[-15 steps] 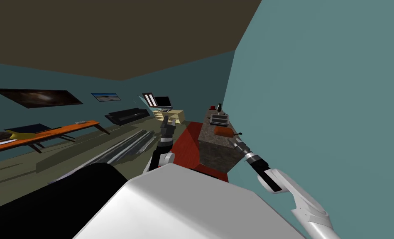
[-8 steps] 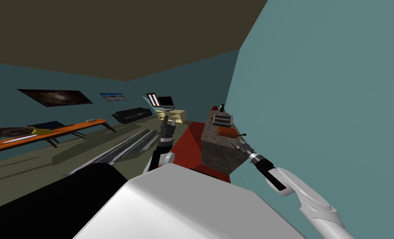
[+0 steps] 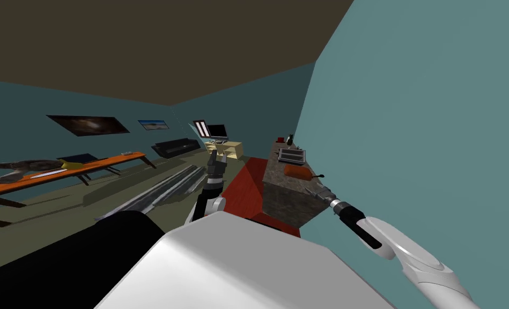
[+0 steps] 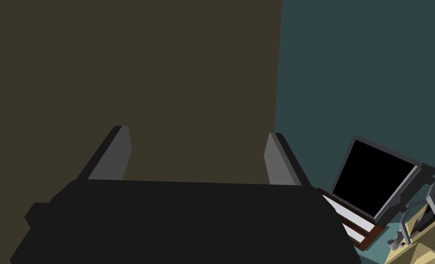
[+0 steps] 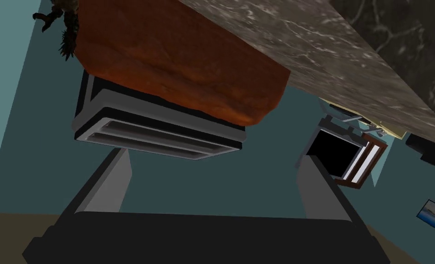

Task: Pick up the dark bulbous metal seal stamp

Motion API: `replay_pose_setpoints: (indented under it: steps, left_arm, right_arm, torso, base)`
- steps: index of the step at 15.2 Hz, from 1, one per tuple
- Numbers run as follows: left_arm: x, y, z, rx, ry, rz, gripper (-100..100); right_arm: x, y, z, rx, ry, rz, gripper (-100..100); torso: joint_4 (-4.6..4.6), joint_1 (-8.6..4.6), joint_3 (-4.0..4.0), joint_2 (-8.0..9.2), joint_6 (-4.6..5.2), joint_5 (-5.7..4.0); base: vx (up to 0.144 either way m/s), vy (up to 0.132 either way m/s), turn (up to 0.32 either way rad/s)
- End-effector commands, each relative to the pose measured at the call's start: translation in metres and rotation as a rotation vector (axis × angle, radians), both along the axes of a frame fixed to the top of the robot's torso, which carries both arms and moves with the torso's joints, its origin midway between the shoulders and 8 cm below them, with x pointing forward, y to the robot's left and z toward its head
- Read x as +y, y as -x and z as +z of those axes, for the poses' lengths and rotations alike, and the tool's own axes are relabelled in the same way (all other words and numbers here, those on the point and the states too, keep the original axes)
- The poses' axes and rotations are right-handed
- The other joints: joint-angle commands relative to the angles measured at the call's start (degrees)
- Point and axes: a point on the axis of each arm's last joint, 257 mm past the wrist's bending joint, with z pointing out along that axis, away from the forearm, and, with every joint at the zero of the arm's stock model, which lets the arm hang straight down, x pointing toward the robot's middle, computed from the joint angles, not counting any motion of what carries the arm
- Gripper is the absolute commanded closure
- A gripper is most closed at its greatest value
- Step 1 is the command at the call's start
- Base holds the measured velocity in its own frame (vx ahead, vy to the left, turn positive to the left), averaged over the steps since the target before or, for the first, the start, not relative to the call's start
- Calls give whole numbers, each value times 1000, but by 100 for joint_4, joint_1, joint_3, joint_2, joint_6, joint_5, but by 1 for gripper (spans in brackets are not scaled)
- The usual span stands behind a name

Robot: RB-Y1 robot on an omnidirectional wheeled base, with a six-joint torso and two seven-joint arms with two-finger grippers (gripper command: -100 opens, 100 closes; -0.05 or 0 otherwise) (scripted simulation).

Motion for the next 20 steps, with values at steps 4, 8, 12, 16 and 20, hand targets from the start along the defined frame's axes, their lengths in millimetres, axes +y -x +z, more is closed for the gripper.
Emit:
replay_pose_setpoints:
  steps: [4,8,12,16,20]
  left_arm:
    - [0,0,0,0,0,0,0]
    - [0,0,0,0,0,0,0]
    - [0,0,0,0,0,0,0]
    - [0,0,0,0,0,0,0]
    - [0,0,0,0,0,0,0]
  right_arm:
    - [-55,-5,-13,38,233,-13,-100]
    - [-91,-1,-23,77,355,-28,-100]
    - [-141,1,-22,114,556,-29,-100]
    - [-175,10,-26,157,660,-40,-100]
    - [-220,19,-21,209,825,-39,-100]
  torso:
    - [-1,1,-3,-4,-1,0]
    - [-1,8,-5,-10,-2,3]
    - [-3,1,-8,-13,0,0]
    - [-2,0,-8,-15,-4,1]
    - [-4,2,-12,-21,-3,1]
  base:
    - [6,35,94]
    - [21,46,95]
    - [33,35,89]
    - [36,28,98]
    - [47,32,110]
